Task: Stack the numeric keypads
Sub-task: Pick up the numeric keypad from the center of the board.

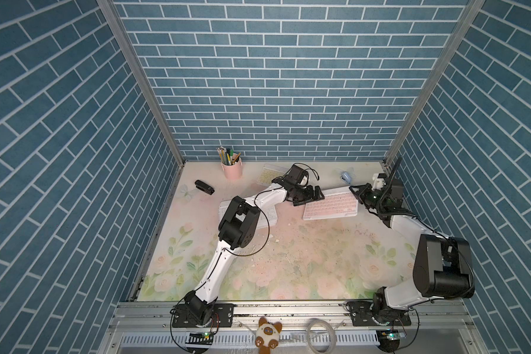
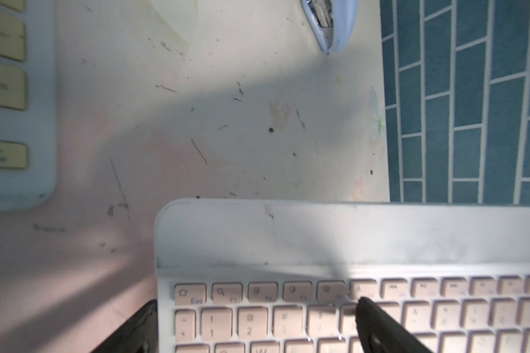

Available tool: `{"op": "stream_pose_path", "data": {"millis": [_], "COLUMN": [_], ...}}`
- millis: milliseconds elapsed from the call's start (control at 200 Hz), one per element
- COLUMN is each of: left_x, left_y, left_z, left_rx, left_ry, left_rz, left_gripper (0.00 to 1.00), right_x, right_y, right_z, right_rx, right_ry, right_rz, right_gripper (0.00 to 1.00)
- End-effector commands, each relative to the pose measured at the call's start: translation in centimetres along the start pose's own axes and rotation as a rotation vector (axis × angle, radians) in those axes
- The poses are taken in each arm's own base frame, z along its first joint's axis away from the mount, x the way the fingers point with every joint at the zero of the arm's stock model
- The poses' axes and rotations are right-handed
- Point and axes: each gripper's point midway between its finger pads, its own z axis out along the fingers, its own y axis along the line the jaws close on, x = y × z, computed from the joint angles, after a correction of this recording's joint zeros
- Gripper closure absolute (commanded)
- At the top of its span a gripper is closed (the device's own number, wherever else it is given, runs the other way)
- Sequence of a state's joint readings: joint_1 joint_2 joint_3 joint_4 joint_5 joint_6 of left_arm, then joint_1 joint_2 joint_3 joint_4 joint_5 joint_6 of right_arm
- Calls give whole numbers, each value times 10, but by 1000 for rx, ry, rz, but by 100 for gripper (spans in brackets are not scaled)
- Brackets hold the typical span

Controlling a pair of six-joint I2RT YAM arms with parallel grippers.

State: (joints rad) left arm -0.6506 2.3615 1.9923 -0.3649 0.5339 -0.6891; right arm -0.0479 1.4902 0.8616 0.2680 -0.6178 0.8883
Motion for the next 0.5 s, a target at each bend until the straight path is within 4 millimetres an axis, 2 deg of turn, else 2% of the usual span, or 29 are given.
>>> {"op": "stream_pose_path", "data": {"millis": [0,115,215,335,410,495], "left_x": [-28,-39,-40,-32,-21,-6], "left_y": [-94,-84,-65,-31,-3,25], "left_z": [-94,-159,-218,-286,-315,-339], "left_rx": [155,107,49,-36,-66,-104], "left_ry": [-115,-192,-276,-371,-411,-443], "left_rz": [115,98,82,49,-2,-51], "left_gripper": [0,0,0,1,0,0], "right_x": [4,-6,-1,18,26,38], "right_y": [60,97,128,149,162,175], "right_z": [-16,-26,-19,10,28,47], "right_rx": [-178,-270,-347,-408,-466,-514], "right_ry": [70,55,113,184,207,234], "right_rz": [-94,-121,-166,-196,-185,-176], "right_gripper": [100,100,100,100,100,100]}}
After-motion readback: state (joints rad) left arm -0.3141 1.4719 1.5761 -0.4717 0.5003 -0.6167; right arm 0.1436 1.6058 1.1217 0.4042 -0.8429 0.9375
